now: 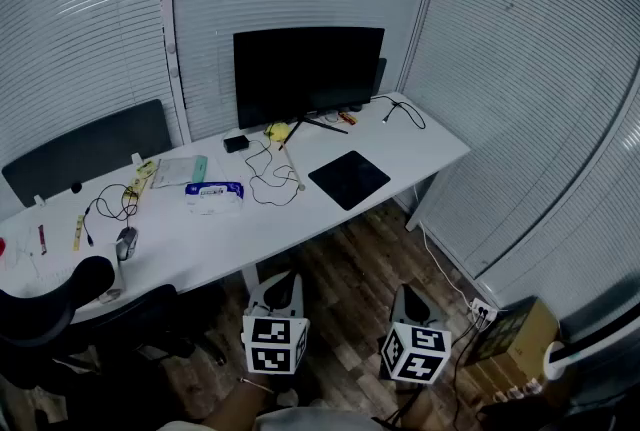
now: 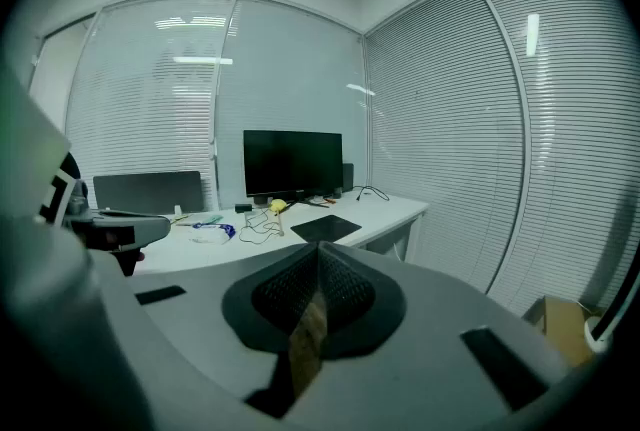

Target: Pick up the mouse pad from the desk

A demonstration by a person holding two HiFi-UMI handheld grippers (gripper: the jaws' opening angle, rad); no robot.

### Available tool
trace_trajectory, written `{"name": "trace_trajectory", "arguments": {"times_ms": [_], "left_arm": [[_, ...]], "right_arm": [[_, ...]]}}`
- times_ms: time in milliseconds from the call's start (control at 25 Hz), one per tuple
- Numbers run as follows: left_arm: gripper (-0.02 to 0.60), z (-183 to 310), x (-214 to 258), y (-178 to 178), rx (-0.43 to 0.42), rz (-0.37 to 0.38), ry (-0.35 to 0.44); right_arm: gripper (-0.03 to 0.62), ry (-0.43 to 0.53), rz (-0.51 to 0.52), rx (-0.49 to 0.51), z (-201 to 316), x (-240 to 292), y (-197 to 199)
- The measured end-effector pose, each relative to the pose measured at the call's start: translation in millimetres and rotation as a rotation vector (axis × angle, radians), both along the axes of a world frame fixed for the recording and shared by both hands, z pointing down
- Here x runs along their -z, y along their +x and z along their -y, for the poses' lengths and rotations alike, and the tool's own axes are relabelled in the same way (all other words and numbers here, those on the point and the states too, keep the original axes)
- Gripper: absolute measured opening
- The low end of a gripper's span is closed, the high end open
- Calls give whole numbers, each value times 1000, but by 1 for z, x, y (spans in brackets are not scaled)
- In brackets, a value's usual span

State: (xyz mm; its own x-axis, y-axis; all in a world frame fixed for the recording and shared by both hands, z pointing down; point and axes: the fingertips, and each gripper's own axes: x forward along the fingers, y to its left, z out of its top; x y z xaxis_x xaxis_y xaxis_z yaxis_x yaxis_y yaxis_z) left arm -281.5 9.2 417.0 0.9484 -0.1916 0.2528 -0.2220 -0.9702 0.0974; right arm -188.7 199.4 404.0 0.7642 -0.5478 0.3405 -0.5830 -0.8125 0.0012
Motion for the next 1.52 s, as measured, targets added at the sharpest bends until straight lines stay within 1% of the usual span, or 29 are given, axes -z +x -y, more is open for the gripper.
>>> {"name": "trace_trajectory", "arguments": {"times_ms": [320, 600, 920, 1160, 1360, 1520], "left_arm": [[17, 5, 1, 2, -20, -4, 0], [17, 6, -7, 9, -53, 0, -16], [17, 4, -20, 17, -91, 36, -21], [17, 10, -22, 37, -84, 43, -25], [17, 11, -17, 64, -86, 33, -7], [17, 13, -17, 91, -76, 41, -6]], "right_arm": [[32, 22, 20, 9, 8, -3, -3], [34, 12, 28, -33, 5, -8, -5], [34, 3, 66, -69, 1, -22, 2], [34, -5, 72, -64, 5, -24, 23], [33, 6, 65, -62, 8, -21, 51], [33, 14, 71, -38, 17, -21, 80]]}}
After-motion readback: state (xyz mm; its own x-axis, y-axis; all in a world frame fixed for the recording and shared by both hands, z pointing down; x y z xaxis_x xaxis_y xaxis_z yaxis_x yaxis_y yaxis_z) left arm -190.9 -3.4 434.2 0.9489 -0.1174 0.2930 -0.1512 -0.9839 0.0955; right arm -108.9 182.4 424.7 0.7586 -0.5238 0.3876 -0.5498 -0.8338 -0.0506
